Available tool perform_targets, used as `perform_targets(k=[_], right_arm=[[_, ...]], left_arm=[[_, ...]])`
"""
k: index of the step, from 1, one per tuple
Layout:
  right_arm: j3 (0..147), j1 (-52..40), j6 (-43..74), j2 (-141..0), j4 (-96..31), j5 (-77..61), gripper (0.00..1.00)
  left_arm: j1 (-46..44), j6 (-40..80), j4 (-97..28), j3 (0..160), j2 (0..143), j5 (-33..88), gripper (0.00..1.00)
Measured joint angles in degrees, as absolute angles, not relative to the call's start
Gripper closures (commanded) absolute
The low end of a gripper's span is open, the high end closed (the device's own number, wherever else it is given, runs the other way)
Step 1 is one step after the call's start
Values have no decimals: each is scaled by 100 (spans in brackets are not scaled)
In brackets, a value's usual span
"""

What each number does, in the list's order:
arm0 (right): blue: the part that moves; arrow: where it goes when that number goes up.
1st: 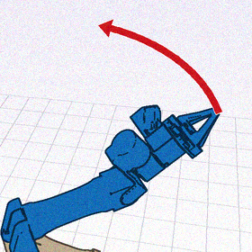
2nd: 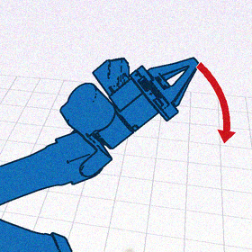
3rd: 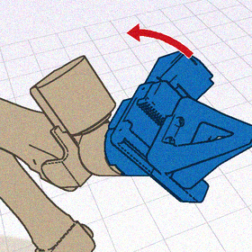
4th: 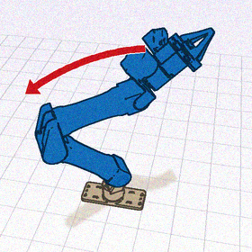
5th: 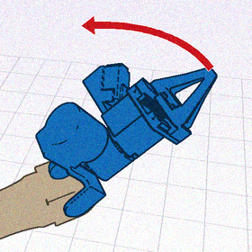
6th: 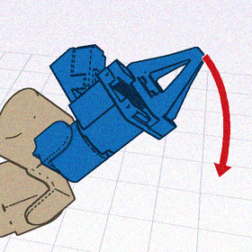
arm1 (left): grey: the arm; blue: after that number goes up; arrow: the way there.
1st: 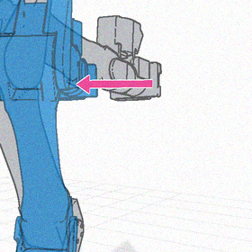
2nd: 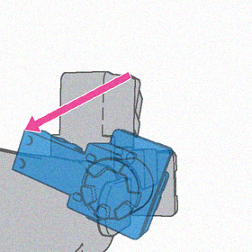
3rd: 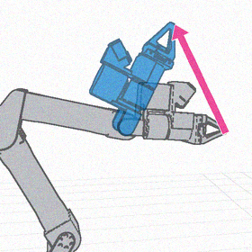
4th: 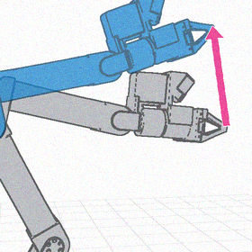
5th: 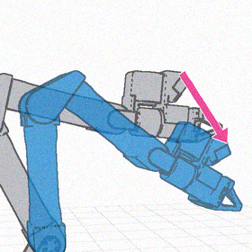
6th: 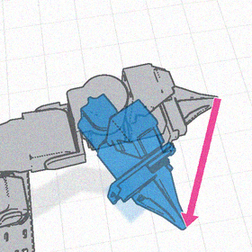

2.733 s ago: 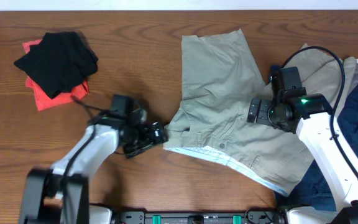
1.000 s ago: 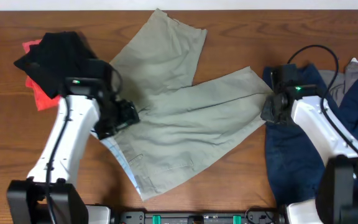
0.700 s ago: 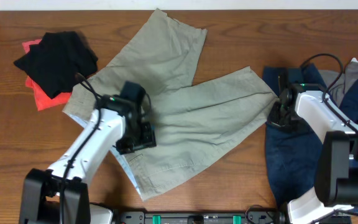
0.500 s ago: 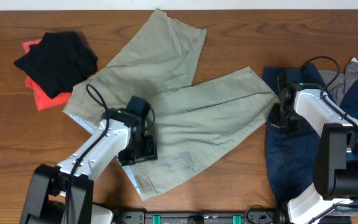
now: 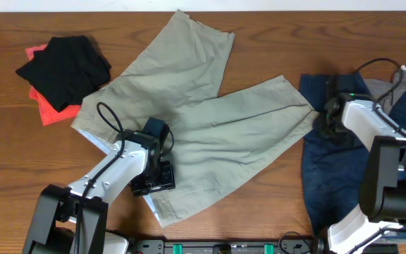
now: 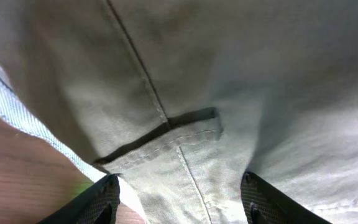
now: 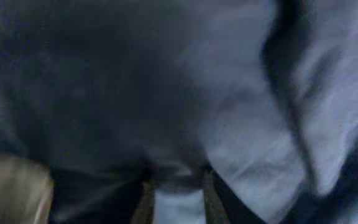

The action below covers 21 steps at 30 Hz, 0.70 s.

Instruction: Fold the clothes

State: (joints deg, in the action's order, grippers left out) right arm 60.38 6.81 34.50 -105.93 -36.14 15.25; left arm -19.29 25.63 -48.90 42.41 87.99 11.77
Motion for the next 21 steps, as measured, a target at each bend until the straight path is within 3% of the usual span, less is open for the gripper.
perform_targets(k=[7,13,14,21], right_arm=[[6062,2025,3739,-10731,-2810,1610,65],[6066,3227,3603,-10744,-2539,1173,46],[6071,3369,3413,-10742,-2471,921,41],[6112,3485,2346,-10637,-2458,-644,29]], left_arm=[[-1929,2700,-4886,4241,8799,1162,36],[-1929,2735,-4884,4241,8799,1162,34],[-1929,2753,-4884,4241,8799,1162,27],[-1929,3286,-5039,4241,8799,1157,21]])
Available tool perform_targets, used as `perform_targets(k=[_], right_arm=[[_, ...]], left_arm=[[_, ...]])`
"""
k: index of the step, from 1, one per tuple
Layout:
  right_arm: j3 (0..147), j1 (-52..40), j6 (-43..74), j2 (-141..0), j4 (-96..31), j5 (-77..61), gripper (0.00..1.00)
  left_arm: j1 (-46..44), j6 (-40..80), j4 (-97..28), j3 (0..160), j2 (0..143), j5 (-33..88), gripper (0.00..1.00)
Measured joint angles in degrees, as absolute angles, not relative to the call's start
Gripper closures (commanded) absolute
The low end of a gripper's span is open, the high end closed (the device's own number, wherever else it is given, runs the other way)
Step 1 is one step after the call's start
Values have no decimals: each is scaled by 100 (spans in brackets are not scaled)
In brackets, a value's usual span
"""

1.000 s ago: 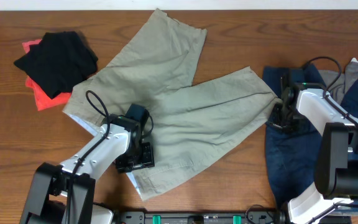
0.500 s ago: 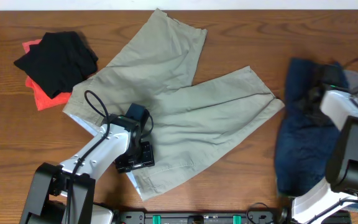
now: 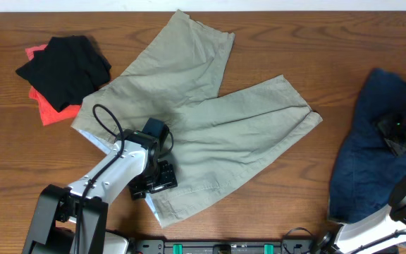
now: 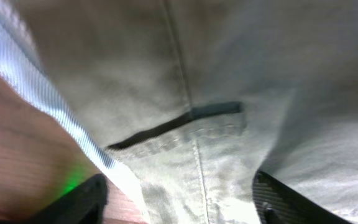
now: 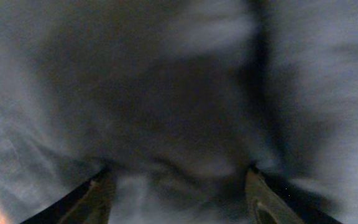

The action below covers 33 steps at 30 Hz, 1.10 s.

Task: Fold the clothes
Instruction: 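Grasp the right leg hem of the shorts with the right gripper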

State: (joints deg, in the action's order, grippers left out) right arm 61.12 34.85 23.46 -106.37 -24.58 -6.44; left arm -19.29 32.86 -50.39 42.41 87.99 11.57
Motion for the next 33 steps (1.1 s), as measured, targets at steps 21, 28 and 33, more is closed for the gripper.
perform_targets(k=[21,28,33], right_arm=[[6040,1083,1378,-10560,-2910,-1734,23],[6077,580,1776,-10711,-2467,-1761,43],[6080,545,1918,-10739,-2617,-1695,99]], left_arm=[[-1691,4268,-4663,4239,8799,1160,4],[-1691,4265,-4665,4241,8799,1160,4],[-1691,4268,-4668,4241,8799,1162,4]])
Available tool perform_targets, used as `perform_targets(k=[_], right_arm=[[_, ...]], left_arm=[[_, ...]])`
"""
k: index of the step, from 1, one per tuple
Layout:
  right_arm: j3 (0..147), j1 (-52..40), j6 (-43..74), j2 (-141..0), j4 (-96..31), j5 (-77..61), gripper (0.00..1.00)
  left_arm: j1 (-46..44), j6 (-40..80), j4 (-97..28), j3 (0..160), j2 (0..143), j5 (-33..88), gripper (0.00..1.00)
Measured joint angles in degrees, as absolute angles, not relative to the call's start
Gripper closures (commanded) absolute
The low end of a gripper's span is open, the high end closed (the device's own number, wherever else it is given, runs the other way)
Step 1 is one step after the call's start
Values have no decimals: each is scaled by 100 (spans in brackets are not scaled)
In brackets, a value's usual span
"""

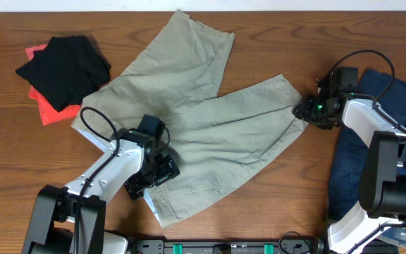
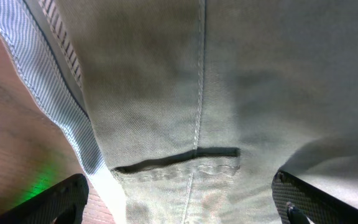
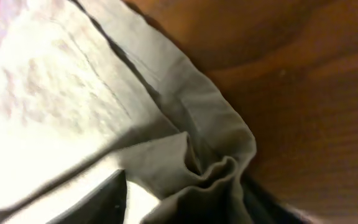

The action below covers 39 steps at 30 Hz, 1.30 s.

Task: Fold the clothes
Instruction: 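Grasp the right leg hem of the shorts with the right gripper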

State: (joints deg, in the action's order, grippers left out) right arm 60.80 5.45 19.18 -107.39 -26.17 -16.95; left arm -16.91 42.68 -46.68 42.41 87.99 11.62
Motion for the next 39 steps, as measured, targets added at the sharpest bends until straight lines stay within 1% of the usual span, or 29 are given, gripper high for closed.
perform_targets(k=[2,5,7,12,16,18,21,25,29,31,32,33,34,35,37,38,39], right_arm=[[6073,556,1997,-10779,-2788,-1667,99],[6101,626,2023,-10783,-2993,-1662,99],[6136,709,2045,-10763,-3277,-1605,99],[6090,1240,2239,-10525,-4193,-974,99],[5992,1815,2331,-10003,-4560,-502,99],[5990,1931,2305,-9623,-4628,-392,99],[5992,1896,2202,-9089,-4696,-331,99],[5992,1782,2132,-8956,-4779,-290,99],[5992,1667,2115,-8962,-4829,-270,99],[5992,1632,2097,-8962,-4862,-268,99],[5992,1625,2091,-8962,-4869,-259,99],[5992,1625,2080,-8962,-4875,-259,99],[5992,1625,2078,-8962,-4886,-257,99],[5992,1625,2075,-8962,-4901,-255,99],[5992,1625,2075,-8962,-4921,-259,99],[5992,1625,2075,-8962,-4928,-257,99],[5992,1625,2075,-8962,-4947,-259,99]], left_arm=[[-1691,4268,-4665,4241,8799,1160,6],[-1691,4272,-4665,4239,8799,1129,13],[-1691,4193,-4659,4239,8799,1096,14],[-1691,3955,-4646,4239,8799,1048,14],[-1662,3870,-4648,4241,8799,1044,14],[-1625,3861,-4646,4241,8799,1079,14],[-1605,3852,-4604,4241,8799,1260,14],[-1594,3852,-4154,4241,8799,1321,13],[-1538,3918,-3634,4241,8799,1039,13],[-1461,4018,-3402,4241,8799,864,15],[-1415,4060,-3284,4241,8799,812,18],[-1369,4086,-3159,4241,8799,749,24],[-1328,4145,-3041,4241,8803,716,33],[-1315,4163,-2936,4241,8809,687,39],[-1293,4213,-2672,4241,8882,648,50],[-1291,4217,-2561,4241,8941,626,60],[-1288,4239,-2495,4252,8984,598,73]])
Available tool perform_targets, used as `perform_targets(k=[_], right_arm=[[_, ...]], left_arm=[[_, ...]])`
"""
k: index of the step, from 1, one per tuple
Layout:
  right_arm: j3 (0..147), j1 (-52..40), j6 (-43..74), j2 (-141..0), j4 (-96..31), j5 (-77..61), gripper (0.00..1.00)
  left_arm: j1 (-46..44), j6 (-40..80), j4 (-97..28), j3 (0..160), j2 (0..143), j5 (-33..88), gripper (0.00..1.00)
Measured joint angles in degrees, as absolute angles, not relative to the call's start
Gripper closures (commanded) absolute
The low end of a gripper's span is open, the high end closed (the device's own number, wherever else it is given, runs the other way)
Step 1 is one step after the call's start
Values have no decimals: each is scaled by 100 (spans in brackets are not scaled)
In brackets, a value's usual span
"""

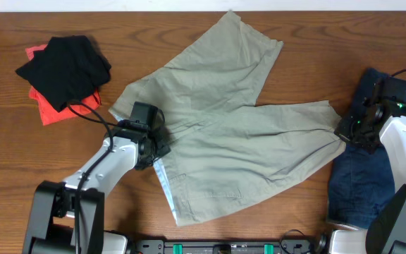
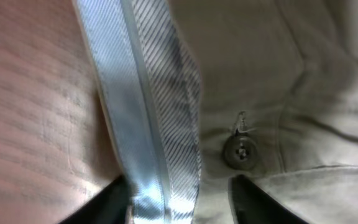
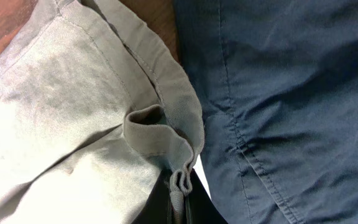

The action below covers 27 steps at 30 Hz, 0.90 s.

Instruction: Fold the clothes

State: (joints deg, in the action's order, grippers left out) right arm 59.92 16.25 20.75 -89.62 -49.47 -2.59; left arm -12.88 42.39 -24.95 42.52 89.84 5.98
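Note:
Khaki shorts (image 1: pixel 245 141) lie spread flat across the middle of the table. My left gripper (image 1: pixel 154 144) is at their waistband on the left; in the left wrist view the striped waistband lining (image 2: pixel 148 124) runs between its fingers (image 2: pixel 114 202), beside a button (image 2: pixel 238 149), and the gripper (image 2: pixel 179 190) is shut on it. My right gripper (image 1: pixel 345 130) is shut on the bunched hem (image 3: pixel 166 134) of the right leg, right at the edge of the navy garment (image 3: pixel 291 93).
A crumpled navy garment (image 1: pixel 361 176) lies at the right edge under the right arm. A black garment (image 1: pixel 65 67) sits on a red one (image 1: pixel 51 109) at the far left. Bare wood shows along the front edge.
The shorts have shifted to the right and up and lie flatter. My right gripper, then open at the leg hem, is now shut on it farther right. My left gripper moved up to the waistband corner.
At first my right gripper was on the navy garment next to the shorts; then that garment lay at the right edge. Then the right gripper stood open at the shorts' hem while the left hovered over the pocket. Now both hold the shorts, which lie farther right.

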Motion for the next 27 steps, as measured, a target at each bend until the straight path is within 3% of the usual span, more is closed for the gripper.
perform_targets(k=[1,2,8,15,16,17,18,19,20,27], right_arm=[[5992,1625,2075,-8962,-4969,-257,99],[5992,1625,2073,-8962,-4989,-257,99],[5992,1597,2073,-8962,-5146,-261,99],[5966,1122,2379,-8962,-5183,-303,99],[5953,1007,2456,-8962,-5142,-305,99],[5944,919,2515,-8962,-5092,-307,99],[5935,814,2569,-8962,-5013,-309,98],[5933,716,2620,-8962,-4906,-301,98],[5933,639,2655,-8962,-4797,-294,98],[5929,480,2762,-8962,-4486,-176,99]], left_arm=[[-1284,4215,-2383,4261,9021,572,87],[-1278,4198,-2193,4274,9080,554,94],[-1039,3682,-987,4327,9419,580,94],[-427,3072,-910,5124,9544,580,94],[-353,3035,-956,5260,9544,578,90],[-274,2989,-1076,5424,9544,578,72],[-215,2943,-1236,5555,9544,580,40],[-163,2926,-1406,5669,9537,585,16],[-126,2902,-1590,5728,9535,604,2],[-97,2803,-4316,5758,9537,910,2]])
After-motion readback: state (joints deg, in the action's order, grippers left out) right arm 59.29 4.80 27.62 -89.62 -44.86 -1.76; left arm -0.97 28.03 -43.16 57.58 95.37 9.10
